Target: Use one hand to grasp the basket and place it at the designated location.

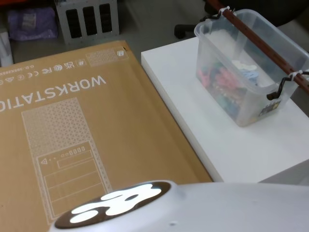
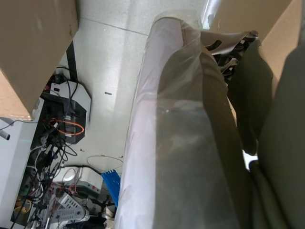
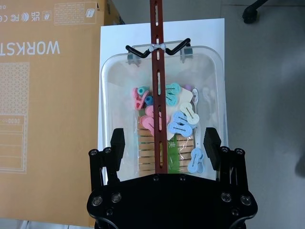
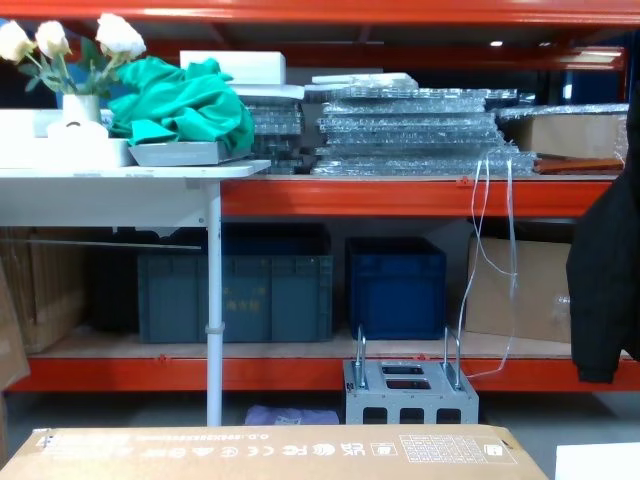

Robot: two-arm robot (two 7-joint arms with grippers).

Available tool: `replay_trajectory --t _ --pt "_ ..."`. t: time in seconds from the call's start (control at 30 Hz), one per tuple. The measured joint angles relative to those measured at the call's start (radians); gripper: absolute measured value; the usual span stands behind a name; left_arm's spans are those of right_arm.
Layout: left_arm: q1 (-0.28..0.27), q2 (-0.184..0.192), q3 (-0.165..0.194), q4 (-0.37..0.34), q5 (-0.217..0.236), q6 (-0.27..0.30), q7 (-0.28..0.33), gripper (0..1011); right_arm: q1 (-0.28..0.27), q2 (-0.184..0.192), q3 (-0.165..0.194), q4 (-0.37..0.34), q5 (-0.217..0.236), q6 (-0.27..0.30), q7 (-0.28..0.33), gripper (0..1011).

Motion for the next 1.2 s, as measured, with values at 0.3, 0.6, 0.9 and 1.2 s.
replay_trajectory --t 0.3,0.6,0.9,1.2 --pt "0.000 0.000 0.000 0.000 0.000 0.000 0.000 0 0.004 -0.022 0.000 0.018 -0.012 -0.012 0.016 1000" --pt "0.000 0.000 0.000 0.000 0.000 0.000 0.000 0 0.035 -0.070 -0.039 0.062 -0.052 -0.021 0.055 1000" --pt "0.000 0.000 0.000 0.000 0.000 0.000 0.000 0 0.059 -0.103 -0.081 0.099 -0.077 -0.024 0.084 1000" --pt "0.000 0.000 0.000 0.000 0.000 0.000 0.000 0 0.091 -0.145 -0.138 0.156 -0.105 -0.038 0.125 1000"
